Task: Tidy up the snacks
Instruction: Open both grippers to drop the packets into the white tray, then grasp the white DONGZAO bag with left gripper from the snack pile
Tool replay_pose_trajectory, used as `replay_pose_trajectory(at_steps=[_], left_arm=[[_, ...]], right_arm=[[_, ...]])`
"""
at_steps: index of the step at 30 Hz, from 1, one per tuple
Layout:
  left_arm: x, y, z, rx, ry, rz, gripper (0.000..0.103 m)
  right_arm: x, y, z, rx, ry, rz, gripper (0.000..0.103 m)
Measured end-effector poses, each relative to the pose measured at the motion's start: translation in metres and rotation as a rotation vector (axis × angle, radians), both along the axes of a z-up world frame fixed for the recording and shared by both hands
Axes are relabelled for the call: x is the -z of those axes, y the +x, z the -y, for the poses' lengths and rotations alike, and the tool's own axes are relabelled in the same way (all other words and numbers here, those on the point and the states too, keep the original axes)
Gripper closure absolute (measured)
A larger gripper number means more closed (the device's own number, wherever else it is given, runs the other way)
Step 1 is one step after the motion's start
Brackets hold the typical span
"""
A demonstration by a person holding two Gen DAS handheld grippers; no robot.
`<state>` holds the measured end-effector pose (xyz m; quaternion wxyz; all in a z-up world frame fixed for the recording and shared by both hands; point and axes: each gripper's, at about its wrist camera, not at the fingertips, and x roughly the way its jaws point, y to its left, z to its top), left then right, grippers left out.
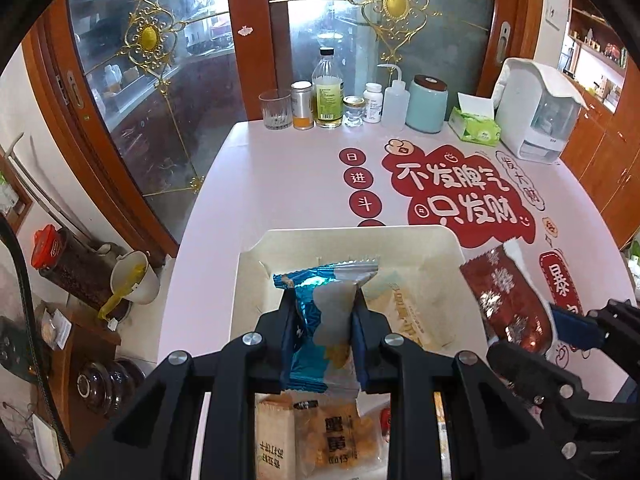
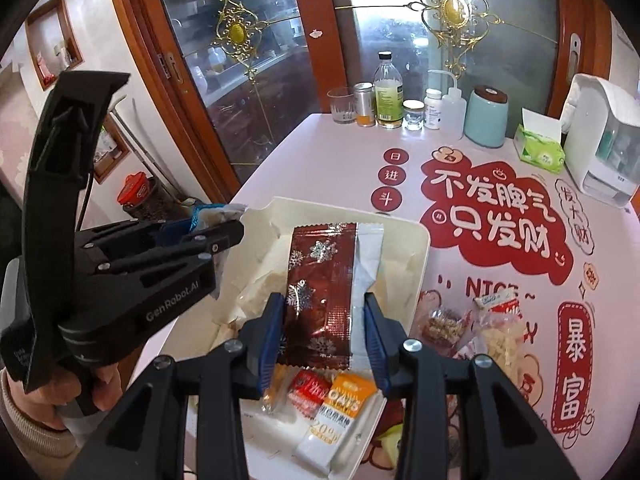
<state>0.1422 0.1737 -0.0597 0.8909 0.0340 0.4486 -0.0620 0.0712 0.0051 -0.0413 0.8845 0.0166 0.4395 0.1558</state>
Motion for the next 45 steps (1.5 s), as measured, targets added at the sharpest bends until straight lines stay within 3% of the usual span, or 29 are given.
replay_pose_trajectory(at_steps=[8,10,12,17,31,45], left_arm=[[0.009,0.022,-0.003,-0.027,0.023,-0.018,0.078],[0.01,0.025,-0.004,-0.041,0.03,-0.018,0.066],[0.011,0.026,-0.005,-0.053,0.034,-0.015,0.041],[0.01,0.025,-0.005,-0.055,0.043,0.001,0.025],[0.006,0.009,-0.001,-0.044,0.051,0.007,0.023],[-0.017,-0.026,0.018,-0.002,0.088,0.067,0.019]], right_arm=[[0.004,0.023,-0.008,0.023,-0.056,0.018,0.062],[0.006,0.027,-0.011,0.023,-0.079,0.017,0.061],[0.008,0.03,-0.012,0.021,-0.079,0.003,0.06],[0.01,0.03,-0.012,0.02,-0.062,-0.012,0.05],[0.008,0.014,-0.004,0.039,-0.027,-0.026,0.049],[-0.004,-0.019,0.011,0.059,-0.018,-0.001,0.049]])
